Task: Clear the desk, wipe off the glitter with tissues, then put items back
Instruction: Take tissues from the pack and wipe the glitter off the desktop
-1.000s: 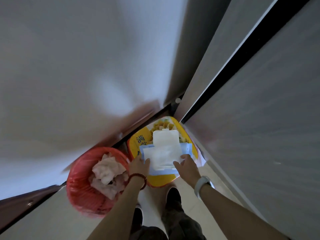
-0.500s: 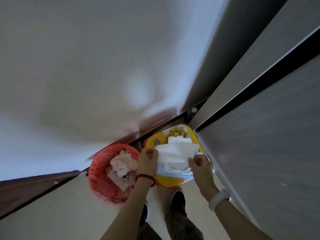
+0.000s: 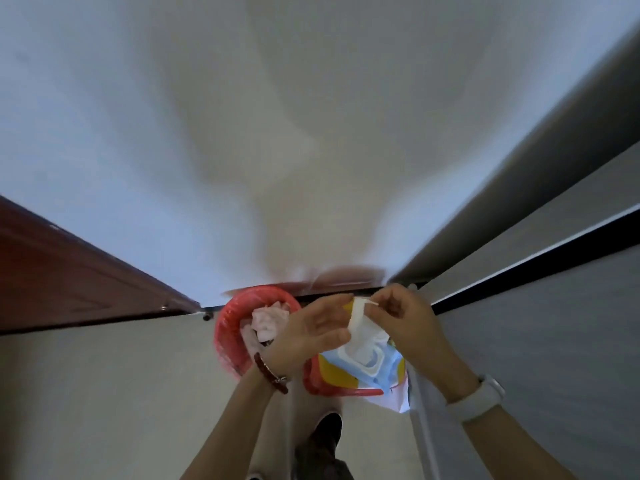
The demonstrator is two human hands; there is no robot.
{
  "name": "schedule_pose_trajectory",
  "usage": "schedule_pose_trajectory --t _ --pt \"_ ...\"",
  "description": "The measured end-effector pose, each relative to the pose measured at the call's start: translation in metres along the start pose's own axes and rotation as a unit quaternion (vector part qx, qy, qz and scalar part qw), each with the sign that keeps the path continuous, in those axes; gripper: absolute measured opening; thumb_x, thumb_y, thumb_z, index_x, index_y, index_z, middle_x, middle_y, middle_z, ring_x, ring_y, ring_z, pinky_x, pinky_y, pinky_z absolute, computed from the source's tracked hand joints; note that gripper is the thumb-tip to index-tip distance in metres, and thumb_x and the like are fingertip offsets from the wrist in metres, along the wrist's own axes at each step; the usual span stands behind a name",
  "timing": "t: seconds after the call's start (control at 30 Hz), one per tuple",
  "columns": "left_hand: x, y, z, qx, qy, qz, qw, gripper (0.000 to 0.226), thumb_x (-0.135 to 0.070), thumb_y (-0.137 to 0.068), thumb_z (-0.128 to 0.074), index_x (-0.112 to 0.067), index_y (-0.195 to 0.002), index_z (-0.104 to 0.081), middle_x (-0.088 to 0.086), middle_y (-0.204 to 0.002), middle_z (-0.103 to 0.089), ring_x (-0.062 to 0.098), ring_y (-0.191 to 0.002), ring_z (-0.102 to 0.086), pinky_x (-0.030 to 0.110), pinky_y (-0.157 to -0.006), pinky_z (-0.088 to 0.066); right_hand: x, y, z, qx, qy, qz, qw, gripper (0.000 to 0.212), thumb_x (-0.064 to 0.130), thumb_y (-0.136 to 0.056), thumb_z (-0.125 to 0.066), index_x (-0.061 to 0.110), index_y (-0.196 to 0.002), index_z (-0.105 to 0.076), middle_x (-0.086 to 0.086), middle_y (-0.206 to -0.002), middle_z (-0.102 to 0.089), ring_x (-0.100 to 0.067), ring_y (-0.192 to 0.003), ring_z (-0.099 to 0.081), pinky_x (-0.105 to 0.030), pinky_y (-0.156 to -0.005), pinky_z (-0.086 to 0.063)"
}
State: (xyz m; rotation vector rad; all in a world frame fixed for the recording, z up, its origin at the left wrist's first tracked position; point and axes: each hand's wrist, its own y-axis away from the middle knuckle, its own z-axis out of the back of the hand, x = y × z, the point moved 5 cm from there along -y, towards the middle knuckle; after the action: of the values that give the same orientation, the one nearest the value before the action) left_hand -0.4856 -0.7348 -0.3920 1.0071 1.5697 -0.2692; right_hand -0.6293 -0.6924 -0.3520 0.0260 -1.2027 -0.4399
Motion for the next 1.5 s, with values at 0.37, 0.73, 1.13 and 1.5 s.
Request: schedule_pose_trajectory --t 0.37,0.73,1.13,1.5 --pt "-0.040 0.180 0.062 -0.371 -0.039 -0.098 0.923 0.017 -0.003 -0.078 -0.068 -0.013 -0.067 -0.061 -0.010 -0.049 -0.062 -0.005 -0.048 -0.055 0.009 -0.046 -0.042 0.094 0.084 -0.114 0.108 0.026 0.114 0.987 0.027 0.013 -0.081 -0.065 0.030 -0.062 -0.056 0.014 -0.055 -0.058 0.000 -0.057 -0.051 -0.017 -0.061 -0.042" --pt "0.056 0.479 0.070 -0.546 0.024 -0.144 0.825 0.025 -0.002 -0.089 -0.051 -0.023 -0.091 -0.063 -0.019 -0.087 -0.066 -0.010 -0.073 -0.058 0.009 -0.067 -0.047 0.128 0.306 -0.292 0.299 0.077 0.298 0.903 0.022 0.014 -0.085 -0.059 0.025 -0.069 -0.049 0.012 -0.060 -0.055 0.001 -0.062 -0.053 -0.007 -0.059 -0.038" --pt "0.187 0.787 -0.005 -0.848 0.069 -0.085 0.518 0.011 -0.008 -0.083 -0.062 -0.018 -0.081 -0.066 -0.011 -0.082 -0.063 -0.010 -0.063 -0.053 0.003 -0.061 -0.039 0.134 0.575 -0.480 0.603 0.086 0.402 0.684 0.006 0.006 -0.083 -0.062 0.006 -0.078 -0.065 0.013 -0.061 -0.057 0.008 -0.057 -0.053 -0.006 -0.057 -0.038" --pt "0.238 0.966 0.054 -0.925 0.174 -0.142 0.307 0.032 -0.007 -0.079 -0.067 -0.035 -0.062 -0.067 -0.008 -0.076 -0.065 -0.003 -0.070 -0.059 0.012 -0.068 -0.048 0.169 0.690 -0.666 0.709 0.094 0.310 0.627 0.024 0.010 -0.089 -0.051 0.022 -0.069 -0.050 0.002 -0.059 -0.055 -0.011 -0.056 -0.054 -0.030 -0.063 -0.047"
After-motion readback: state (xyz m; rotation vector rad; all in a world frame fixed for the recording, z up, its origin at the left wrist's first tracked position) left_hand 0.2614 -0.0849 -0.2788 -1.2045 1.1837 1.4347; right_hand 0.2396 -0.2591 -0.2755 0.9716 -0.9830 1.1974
